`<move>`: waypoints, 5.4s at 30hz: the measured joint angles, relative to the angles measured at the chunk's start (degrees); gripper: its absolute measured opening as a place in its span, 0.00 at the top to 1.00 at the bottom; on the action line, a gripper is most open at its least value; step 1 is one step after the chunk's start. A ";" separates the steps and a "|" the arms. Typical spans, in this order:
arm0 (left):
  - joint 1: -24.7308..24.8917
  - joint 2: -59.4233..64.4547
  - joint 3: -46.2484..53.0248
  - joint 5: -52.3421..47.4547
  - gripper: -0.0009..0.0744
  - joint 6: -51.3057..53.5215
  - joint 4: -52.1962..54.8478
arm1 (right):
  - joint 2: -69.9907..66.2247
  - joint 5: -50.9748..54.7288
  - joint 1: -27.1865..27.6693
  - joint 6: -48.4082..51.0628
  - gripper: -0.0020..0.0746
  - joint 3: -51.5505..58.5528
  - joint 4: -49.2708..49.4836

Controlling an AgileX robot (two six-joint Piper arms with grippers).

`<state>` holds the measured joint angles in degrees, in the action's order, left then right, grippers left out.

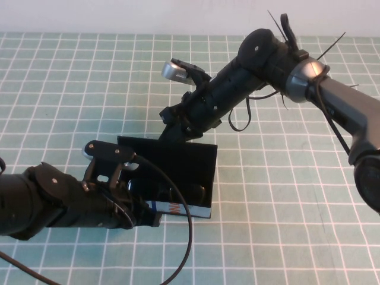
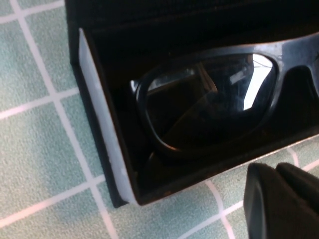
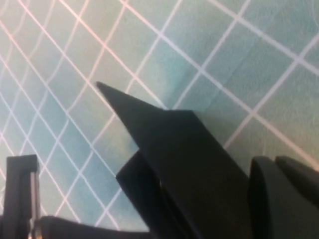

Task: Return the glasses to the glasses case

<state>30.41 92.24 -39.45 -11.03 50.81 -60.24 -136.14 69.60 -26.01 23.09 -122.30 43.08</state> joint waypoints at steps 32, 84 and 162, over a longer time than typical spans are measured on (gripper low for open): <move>0.00 -2.02 0.00 -7.79 0.99 5.04 2.78 | 4.03 0.10 -6.75 3.62 0.99 11.60 -2.19; -23.45 -64.30 -3.65 -26.84 0.99 -29.54 49.28 | 82.21 -34.25 8.49 -3.49 0.99 53.51 -32.40; -23.45 -92.76 39.96 -6.46 0.99 -59.47 68.77 | 121.09 -45.91 8.62 -3.71 0.99 94.06 -34.49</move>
<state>6.96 -0.52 0.51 -17.49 -8.66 8.53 -15.05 23.69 -17.39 19.39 -28.24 8.59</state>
